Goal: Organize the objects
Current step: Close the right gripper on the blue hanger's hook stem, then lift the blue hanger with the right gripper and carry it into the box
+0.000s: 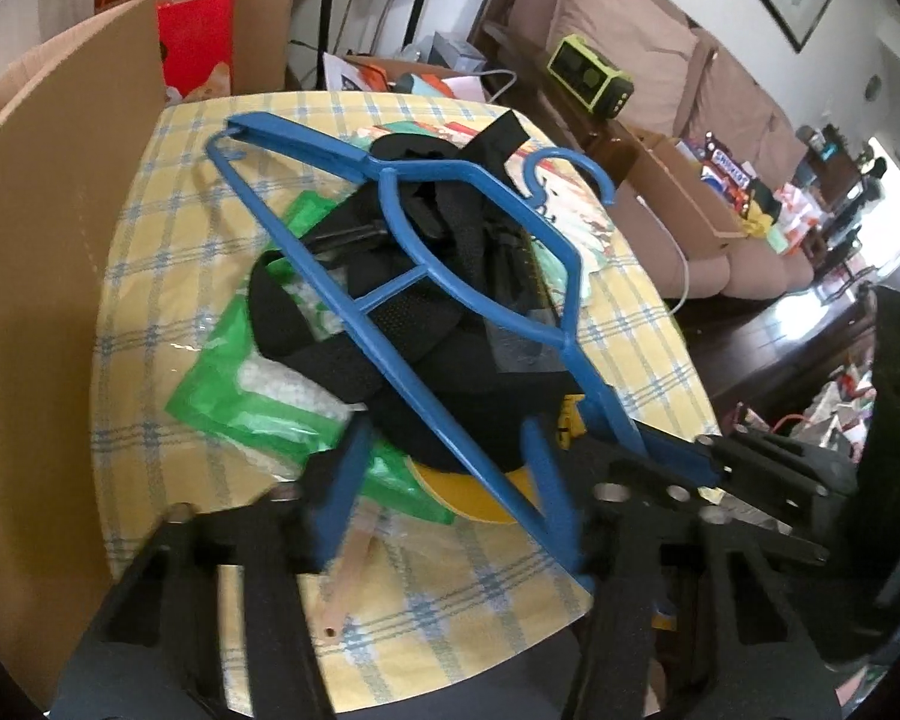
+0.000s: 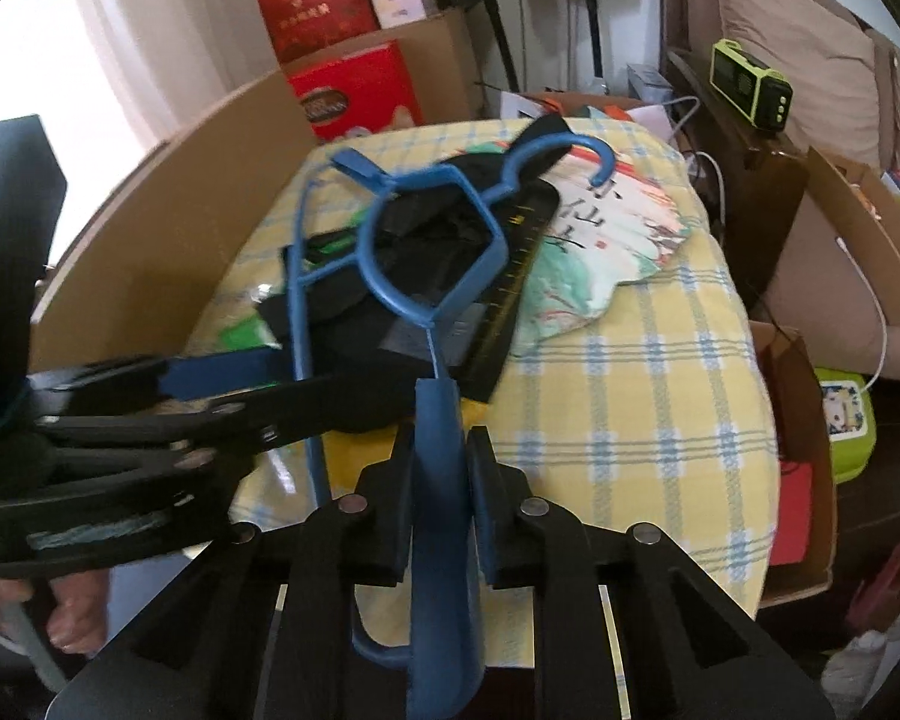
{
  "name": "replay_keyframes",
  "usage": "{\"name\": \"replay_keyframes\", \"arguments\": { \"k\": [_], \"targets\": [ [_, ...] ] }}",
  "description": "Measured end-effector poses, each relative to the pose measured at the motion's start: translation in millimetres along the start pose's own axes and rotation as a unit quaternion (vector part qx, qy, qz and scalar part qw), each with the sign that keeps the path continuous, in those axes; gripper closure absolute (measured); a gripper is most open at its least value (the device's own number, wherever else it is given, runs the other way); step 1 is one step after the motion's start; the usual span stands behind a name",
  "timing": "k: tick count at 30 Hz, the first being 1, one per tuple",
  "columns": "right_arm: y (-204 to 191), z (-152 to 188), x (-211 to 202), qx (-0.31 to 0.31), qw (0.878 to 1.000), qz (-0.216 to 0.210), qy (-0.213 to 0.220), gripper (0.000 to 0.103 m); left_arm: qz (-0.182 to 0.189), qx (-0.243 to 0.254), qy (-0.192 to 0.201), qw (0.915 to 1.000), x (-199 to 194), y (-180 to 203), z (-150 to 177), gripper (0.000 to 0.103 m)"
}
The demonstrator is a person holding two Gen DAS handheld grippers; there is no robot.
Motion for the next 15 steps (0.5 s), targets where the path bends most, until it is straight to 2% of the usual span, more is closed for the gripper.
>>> {"name": "replay_keyframes", "arguments": {
  "k": [4,15],
  "targets": [
    [-12,1,-8,-0.008,1.000,0.002,0.012,0.086,0.006,0.003,0.000,1.0000,-2,-1,4,0.078],
    [-32,-1,-45,-0.018,0.998,0.010,0.060,0.086,0.014,0.003,0.053,0.9985,-47,3,11,0.079]
  ]
}}
Point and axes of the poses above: each gripper's, at about its wrist camera, not at the fingertips, and x roughly the way its jaws point, y to its right, z to its underside, the point moved 5 cm from there along x, roughly the way its jaws point, and after that the axes turned 14 degrees about -y, right-handed, at the moved point
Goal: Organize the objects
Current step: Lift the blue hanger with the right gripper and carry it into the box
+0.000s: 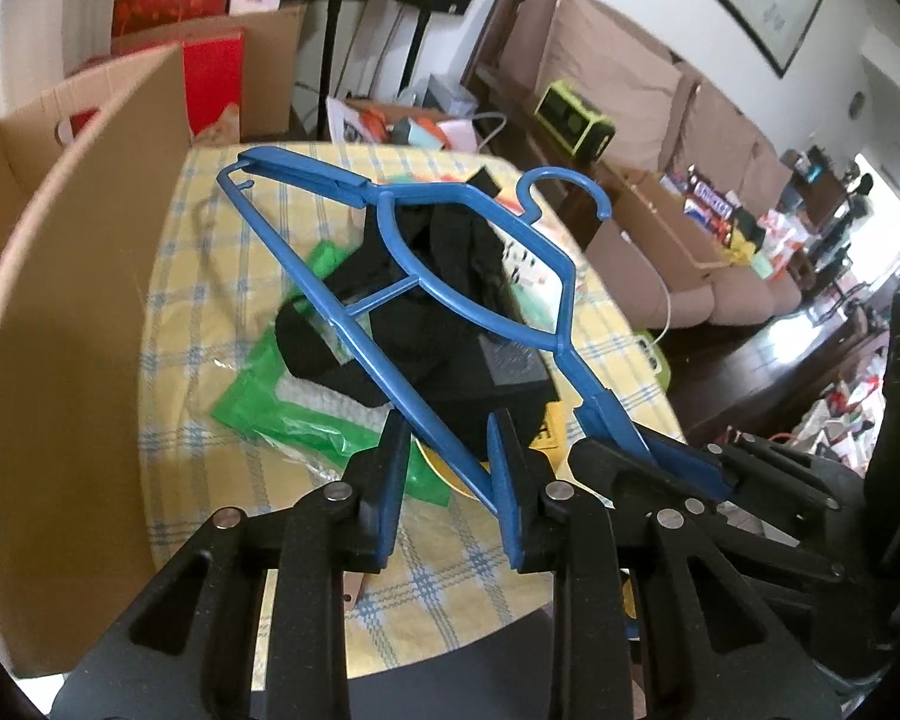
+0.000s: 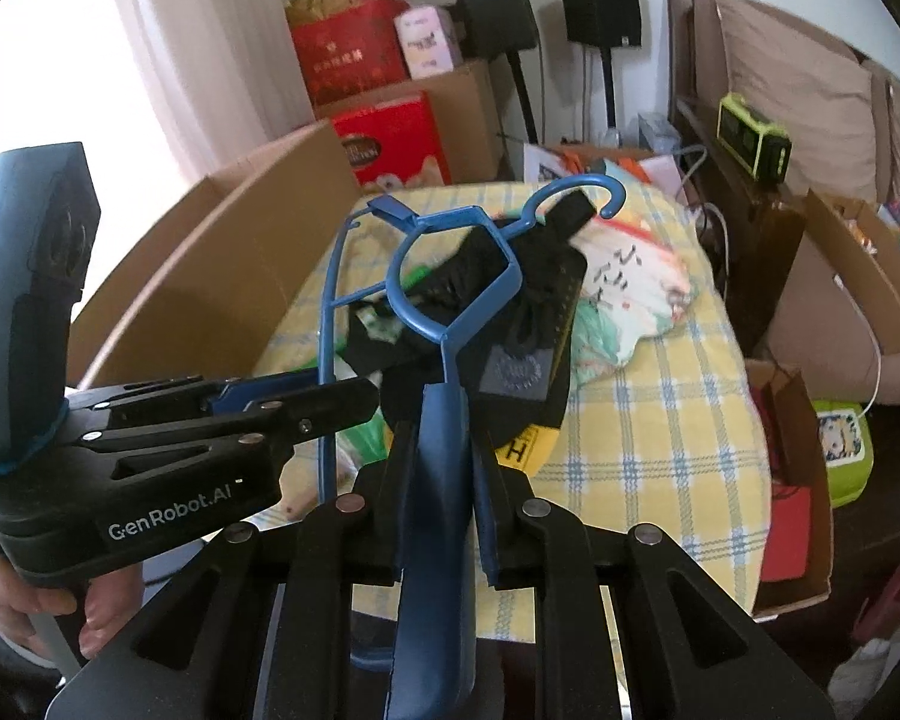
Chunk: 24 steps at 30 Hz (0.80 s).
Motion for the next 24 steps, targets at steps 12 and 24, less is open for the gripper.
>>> {"name": "replay_keyframes", "arguments": {
  "k": [12,24],
  "targets": [
    [-39,-13,-52,-0.024,0.999,-0.002,0.046,0.086,-0.010,0.013,0.059,0.9981,-69,4,0,0.079],
    [-94,-35,-60,-0.051,0.997,-0.037,0.047,0.086,-0.027,-0.015,0.092,0.9953,-119,-35,7,0.078]
  ]
}}
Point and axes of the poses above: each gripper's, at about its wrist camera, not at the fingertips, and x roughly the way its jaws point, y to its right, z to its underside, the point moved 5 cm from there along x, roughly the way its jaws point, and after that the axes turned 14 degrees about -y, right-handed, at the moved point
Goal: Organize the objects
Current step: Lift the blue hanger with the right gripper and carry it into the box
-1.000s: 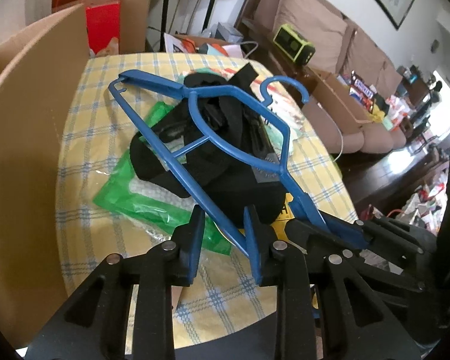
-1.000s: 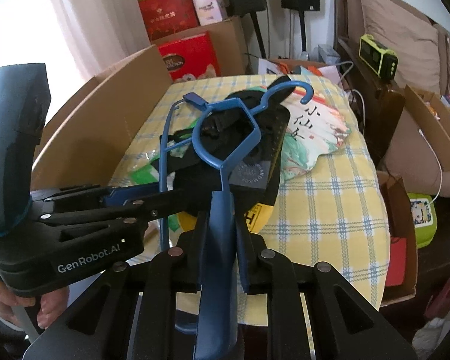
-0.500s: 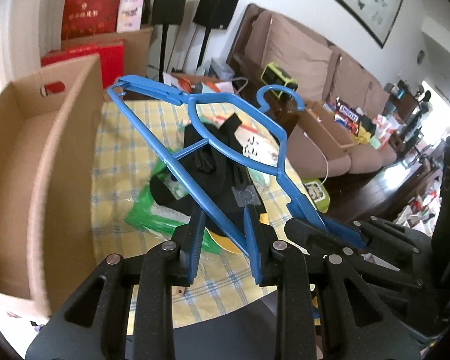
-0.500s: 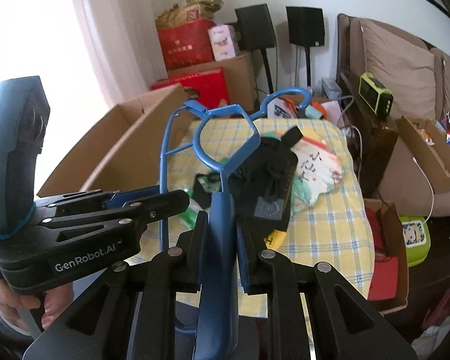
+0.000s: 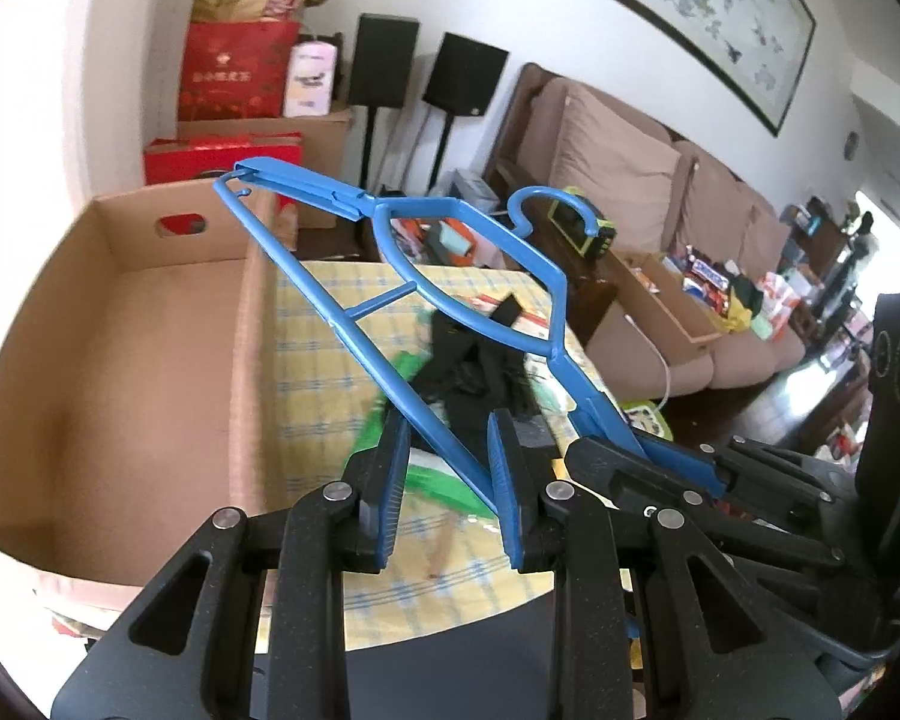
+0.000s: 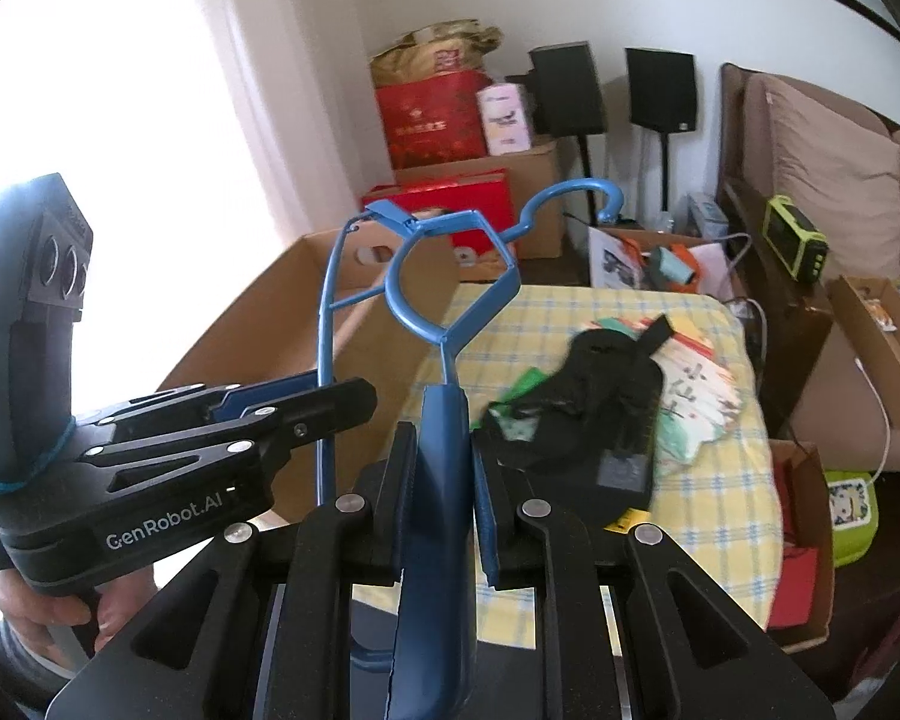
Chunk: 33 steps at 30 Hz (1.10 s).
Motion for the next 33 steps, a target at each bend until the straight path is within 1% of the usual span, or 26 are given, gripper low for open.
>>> {"name": "replay_keyframes", "arguments": {
  "k": [5,12,14,18,20,26,33],
  "targets": [
    [-29,-13,18,-0.016,1.000,-0.022,-0.011,0.086,-0.018,-0.017,-0.002,0.9997,-12,-31,-1,0.079],
    [-70,-27,51,-0.041,0.997,-0.051,-0.032,0.086,-0.049,-0.042,0.007,0.9979,-31,-81,-3,0.078],
    [-80,-30,60,-0.047,0.997,-0.052,-0.035,0.086,-0.054,-0.048,0.007,0.9974,-33,-93,-4,0.079],
    [-99,-38,74,-0.066,0.997,-0.030,-0.032,0.083,-0.062,-0.066,-0.012,0.9958,-22,-121,-3,0.080],
    [-107,-42,80,-0.077,0.996,-0.022,-0.032,0.084,-0.051,-0.083,-0.016,0.9951,-20,-135,-2,0.080],
    [-124,-50,95,-0.106,0.994,0.004,-0.027,0.084,-0.036,-0.106,-0.021,0.9935,-14,-164,1,0.080],
    [-141,-55,124,-0.141,0.989,0.029,-0.023,0.084,-0.037,-0.121,-0.043,0.9911,4,-193,0,0.080]
  ]
}}
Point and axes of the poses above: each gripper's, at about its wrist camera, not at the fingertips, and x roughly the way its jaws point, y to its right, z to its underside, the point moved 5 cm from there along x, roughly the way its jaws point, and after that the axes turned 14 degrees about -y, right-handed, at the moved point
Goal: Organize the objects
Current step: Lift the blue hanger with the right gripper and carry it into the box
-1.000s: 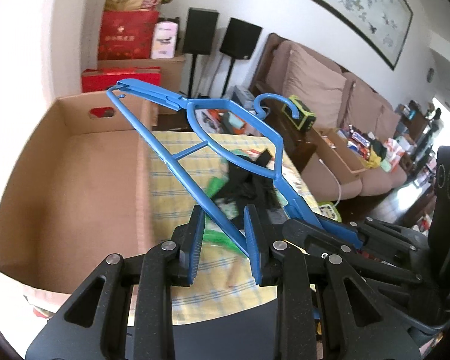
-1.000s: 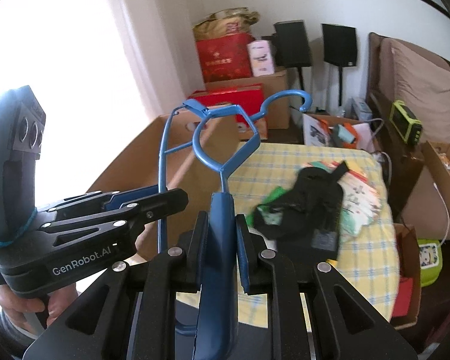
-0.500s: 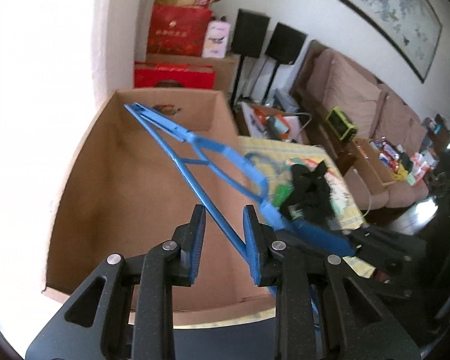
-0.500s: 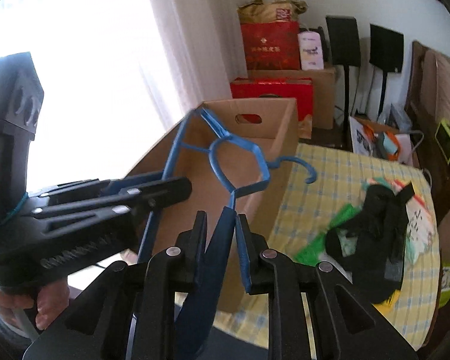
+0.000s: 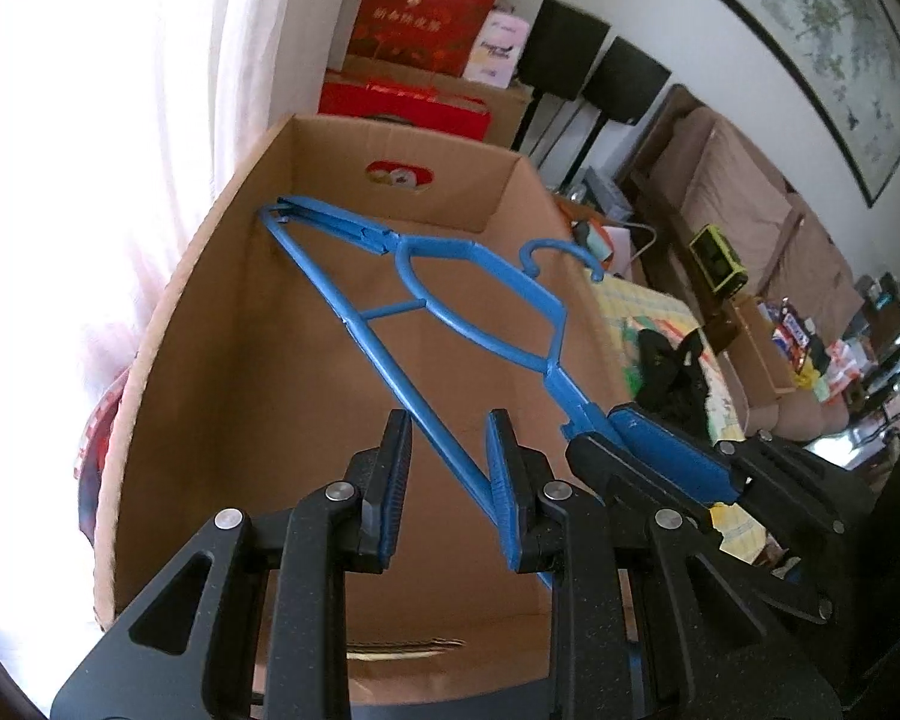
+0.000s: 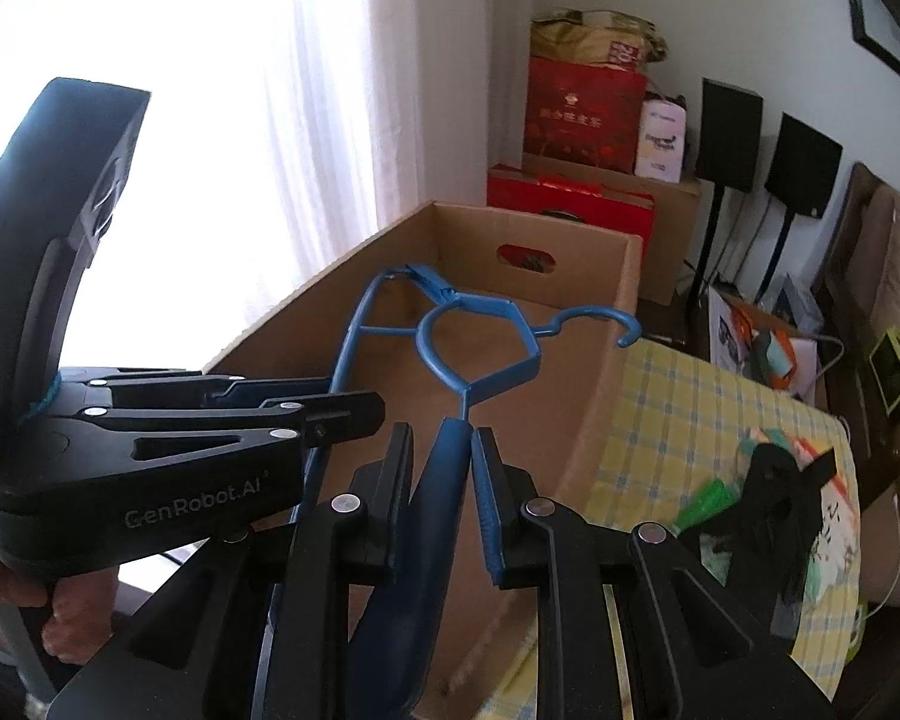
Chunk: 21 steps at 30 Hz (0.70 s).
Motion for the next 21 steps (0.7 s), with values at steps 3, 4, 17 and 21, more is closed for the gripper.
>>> {"name": "replay_keyframes", "arguments": {
  "k": [3,4,17,21],
  "targets": [
    [-3,-1,14,-0.010,1.000,0.010,-0.010,0.084,-0.017,-0.005,-0.010,0.9998,9,-10,-1,0.080],
    [-3,-2,18,-0.009,1.000,0.003,-0.013,0.091,-0.021,-0.008,-0.014,0.9997,12,-13,-2,0.080],
    [34,4,3,0.053,0.997,-0.045,-0.026,0.081,-0.012,-0.016,-0.044,0.9988,23,-20,2,0.058],
    [32,9,2,0.059,0.994,-0.079,-0.056,0.067,-0.028,0.000,-0.068,0.9973,33,-15,0,0.061]
  ]
}}
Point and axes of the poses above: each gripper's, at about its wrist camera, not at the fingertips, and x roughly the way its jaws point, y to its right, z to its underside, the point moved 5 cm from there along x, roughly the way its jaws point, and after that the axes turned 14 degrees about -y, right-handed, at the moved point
